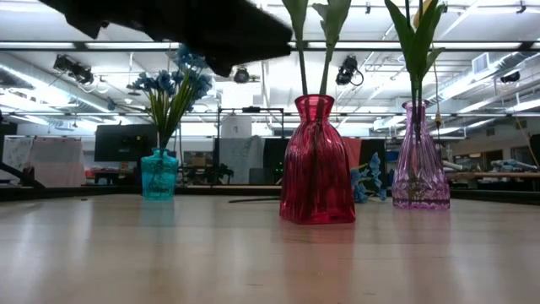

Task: Sort flowers into vase by color
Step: Put the black flower into the red vase, then put the blue flower into the blue vase

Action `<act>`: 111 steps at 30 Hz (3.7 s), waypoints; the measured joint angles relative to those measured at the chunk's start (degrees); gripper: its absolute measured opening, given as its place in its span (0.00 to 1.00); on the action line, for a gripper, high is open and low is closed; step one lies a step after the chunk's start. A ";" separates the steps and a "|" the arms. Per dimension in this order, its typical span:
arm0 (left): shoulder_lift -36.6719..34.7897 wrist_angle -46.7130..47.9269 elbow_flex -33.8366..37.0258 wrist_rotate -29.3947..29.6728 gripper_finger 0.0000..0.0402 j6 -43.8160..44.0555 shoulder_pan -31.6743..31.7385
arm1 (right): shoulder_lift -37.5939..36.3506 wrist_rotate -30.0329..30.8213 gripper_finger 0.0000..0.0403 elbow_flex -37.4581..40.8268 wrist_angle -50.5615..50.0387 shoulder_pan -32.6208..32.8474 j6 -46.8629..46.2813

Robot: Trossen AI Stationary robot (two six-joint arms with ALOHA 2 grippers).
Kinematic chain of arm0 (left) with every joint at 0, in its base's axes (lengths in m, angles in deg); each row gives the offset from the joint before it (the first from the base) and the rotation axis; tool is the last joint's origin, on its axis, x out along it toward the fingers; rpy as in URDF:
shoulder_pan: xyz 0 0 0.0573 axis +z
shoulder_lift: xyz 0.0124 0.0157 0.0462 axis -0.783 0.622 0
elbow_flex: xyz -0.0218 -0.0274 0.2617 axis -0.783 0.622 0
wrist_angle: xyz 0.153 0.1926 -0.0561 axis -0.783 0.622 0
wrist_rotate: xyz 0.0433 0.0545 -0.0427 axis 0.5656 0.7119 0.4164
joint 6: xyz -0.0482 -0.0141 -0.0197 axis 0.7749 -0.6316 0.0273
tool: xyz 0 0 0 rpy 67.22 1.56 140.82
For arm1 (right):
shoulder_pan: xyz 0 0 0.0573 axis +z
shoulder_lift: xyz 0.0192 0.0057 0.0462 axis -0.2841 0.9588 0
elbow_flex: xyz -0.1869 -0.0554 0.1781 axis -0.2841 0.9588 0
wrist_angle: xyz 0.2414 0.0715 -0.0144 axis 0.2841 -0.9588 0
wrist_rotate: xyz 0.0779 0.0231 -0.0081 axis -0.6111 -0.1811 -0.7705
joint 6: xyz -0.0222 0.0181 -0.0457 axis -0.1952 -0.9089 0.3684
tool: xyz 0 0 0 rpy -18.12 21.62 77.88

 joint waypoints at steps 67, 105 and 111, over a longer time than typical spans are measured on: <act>25.35 6.49 -10.49 -14.45 0.06 -0.39 35.62 | 0.07 -2.89 0.61 0.00 -0.42 -1.59 2.17; -29.67 21.82 -9.64 10.19 0.06 -18.43 -2.88 | 4.65 -21.57 0.61 -0.02 21.35 -9.73 15.22; -29.67 14.86 -2.08 15.58 0.06 -14.38 -9.67 | 12.11 -23.60 0.61 -0.02 40.75 -13.24 30.02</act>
